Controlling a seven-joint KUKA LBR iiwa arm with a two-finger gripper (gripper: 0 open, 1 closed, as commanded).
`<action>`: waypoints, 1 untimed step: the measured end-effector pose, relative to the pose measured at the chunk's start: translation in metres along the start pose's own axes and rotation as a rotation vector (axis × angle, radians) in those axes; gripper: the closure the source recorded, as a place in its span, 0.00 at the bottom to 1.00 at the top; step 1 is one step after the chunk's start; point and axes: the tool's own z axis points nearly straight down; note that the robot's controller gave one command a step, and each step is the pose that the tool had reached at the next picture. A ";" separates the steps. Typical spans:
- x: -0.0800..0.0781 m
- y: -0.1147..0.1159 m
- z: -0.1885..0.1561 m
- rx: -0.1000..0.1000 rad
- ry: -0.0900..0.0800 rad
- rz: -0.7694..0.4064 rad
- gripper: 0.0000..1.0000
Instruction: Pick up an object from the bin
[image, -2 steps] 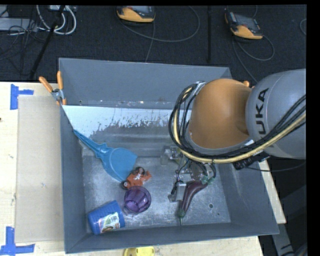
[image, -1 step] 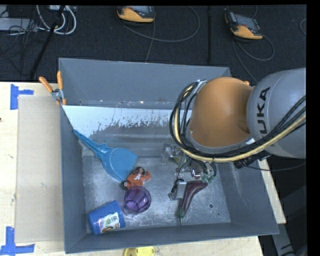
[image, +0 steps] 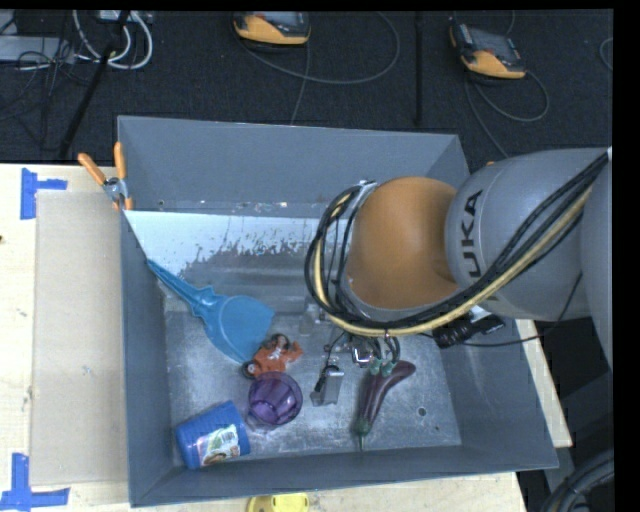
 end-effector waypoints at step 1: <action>-0.013 0.022 0.067 0.000 0.003 0.032 0.00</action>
Offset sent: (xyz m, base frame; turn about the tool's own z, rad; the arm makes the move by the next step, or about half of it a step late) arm 0.0313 0.0356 -0.0900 -0.1671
